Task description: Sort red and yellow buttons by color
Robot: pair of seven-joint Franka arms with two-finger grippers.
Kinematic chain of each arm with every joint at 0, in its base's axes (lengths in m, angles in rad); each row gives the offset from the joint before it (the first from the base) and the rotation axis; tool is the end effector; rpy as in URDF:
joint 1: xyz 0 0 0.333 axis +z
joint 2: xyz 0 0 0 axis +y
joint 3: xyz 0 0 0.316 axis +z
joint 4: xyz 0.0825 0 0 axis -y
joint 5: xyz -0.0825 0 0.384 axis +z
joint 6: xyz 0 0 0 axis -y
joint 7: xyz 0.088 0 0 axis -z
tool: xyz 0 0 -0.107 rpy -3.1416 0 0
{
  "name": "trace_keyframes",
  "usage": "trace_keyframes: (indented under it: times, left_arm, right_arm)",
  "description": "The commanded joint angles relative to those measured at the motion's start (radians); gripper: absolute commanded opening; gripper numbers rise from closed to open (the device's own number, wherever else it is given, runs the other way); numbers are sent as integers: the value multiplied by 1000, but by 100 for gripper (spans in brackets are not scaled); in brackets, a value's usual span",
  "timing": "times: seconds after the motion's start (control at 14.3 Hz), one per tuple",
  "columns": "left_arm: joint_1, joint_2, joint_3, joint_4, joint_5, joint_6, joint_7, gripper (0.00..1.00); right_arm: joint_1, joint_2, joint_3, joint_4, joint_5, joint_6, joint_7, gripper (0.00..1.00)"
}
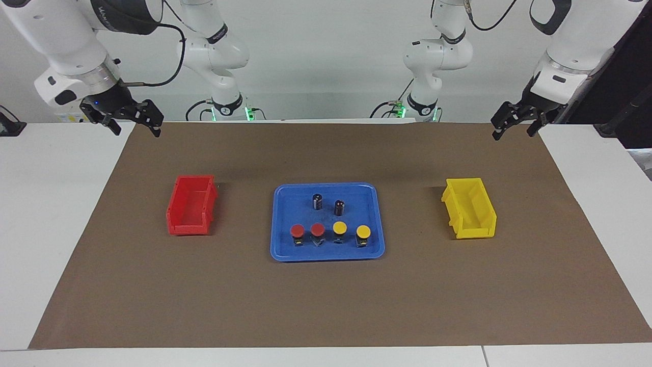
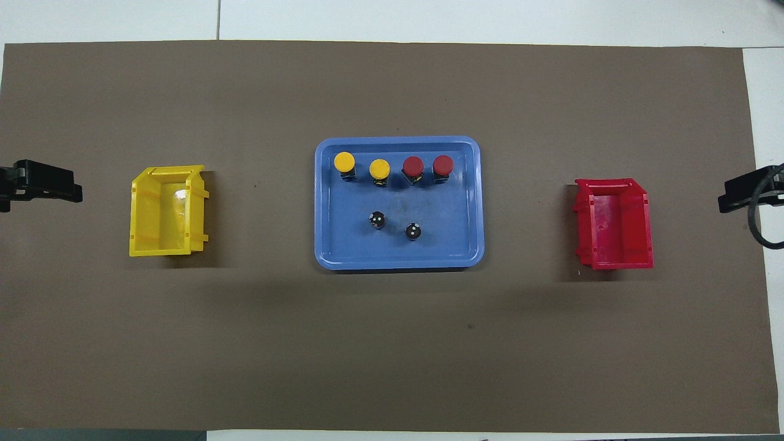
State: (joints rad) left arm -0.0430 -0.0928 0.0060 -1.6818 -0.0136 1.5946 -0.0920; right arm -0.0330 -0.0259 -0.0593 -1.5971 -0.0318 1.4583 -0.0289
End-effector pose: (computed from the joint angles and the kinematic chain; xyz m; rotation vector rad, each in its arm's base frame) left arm 0.5265 -0.0208 0.6243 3.1259 0.0864 0.0073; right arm 0.5311 -0.0533 0.6172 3.1115 -0.1013 -0.1785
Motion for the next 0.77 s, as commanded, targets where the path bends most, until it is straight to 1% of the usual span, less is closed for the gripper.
trace_keyframes:
  times: [0.0, 0.42, 0.7]
  left_arm:
    - [22, -10, -3, -13, -11, -8, 9, 100]
    - [20, -8, -3, -13, -11, -10, 5, 100]
    - [17, -8, -4, -13, -11, -10, 5, 100]
  right_arm:
    - [-2, -9, 0, -15, 0, 0, -17, 100]
    - [-4, -9, 0, -15, 0, -1, -19, 100]
    - [-2, 1, 9, -1, 7, 11, -58, 100]
